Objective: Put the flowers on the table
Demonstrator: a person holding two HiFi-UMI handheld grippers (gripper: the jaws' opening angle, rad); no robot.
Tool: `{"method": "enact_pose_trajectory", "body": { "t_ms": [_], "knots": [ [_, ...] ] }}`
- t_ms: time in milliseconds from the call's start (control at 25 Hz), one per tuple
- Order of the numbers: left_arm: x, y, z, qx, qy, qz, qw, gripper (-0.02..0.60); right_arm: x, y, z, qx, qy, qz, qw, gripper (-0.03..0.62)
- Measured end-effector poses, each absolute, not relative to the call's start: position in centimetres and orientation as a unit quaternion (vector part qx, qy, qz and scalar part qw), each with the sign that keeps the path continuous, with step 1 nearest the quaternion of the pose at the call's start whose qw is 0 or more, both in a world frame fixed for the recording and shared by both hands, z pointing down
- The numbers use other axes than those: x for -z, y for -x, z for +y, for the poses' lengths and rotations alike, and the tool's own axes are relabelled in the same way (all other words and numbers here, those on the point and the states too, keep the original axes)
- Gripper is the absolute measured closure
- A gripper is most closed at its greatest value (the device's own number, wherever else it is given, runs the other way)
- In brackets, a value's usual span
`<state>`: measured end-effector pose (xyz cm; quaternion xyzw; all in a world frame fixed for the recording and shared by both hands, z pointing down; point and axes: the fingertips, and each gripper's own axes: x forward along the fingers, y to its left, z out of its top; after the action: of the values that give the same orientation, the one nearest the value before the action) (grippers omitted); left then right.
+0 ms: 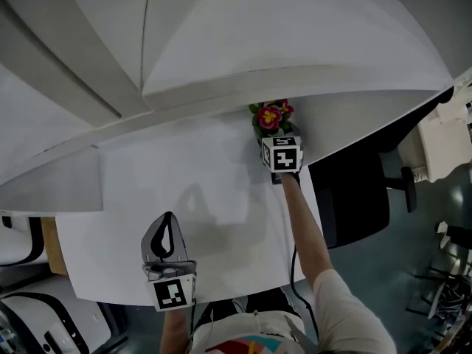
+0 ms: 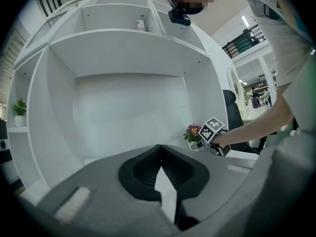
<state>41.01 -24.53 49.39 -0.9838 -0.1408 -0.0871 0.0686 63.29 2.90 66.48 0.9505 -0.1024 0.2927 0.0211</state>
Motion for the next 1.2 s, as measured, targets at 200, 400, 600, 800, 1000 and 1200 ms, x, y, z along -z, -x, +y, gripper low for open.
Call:
{"method": "enact_pose_trajectory", "body": {
  "t_ms": [200, 400, 600, 800, 1000, 1200],
  "knots": [
    [-50.0, -41.0, -24.8, 0.097, 0.983, -0.136, 0.074, 0.577, -67.1, -63.6, 3.2, -0.300, -0.949, -0.097, 0.020, 0.266],
    [-50.6, -40.9, -25.1, 0.101, 0.984, -0.130, 0.074, 0.577, -67.5, -63.8, 3.0, -0.299, -0.949, -0.094, 0.016, 0.266],
    [-50.9, -40.5, -24.8, 0.106, 0.983, -0.129, 0.077, 0.577, -67.6, -63.9, 3.1, -0.303, -0.948, -0.096, 0.016, 0.266],
    [-50.4, -40.3, -25.0, 0.102, 0.984, -0.126, 0.079, 0.577, -66.8, -63.8, 2.7, -0.300, -0.948, -0.105, 0.026, 0.257],
    [-49.5, -39.7, -25.0, 0.092, 0.985, -0.126, 0.078, 0.577, -65.6, -63.1, 2.9, -0.297, -0.949, -0.104, 0.026, 0.251],
    [-48.6, -38.8, -25.1, 0.082, 0.985, -0.129, 0.077, 0.577, -64.4, -61.0, 2.9, -0.299, -0.947, -0.107, 0.039, 0.237]
  ]
}}
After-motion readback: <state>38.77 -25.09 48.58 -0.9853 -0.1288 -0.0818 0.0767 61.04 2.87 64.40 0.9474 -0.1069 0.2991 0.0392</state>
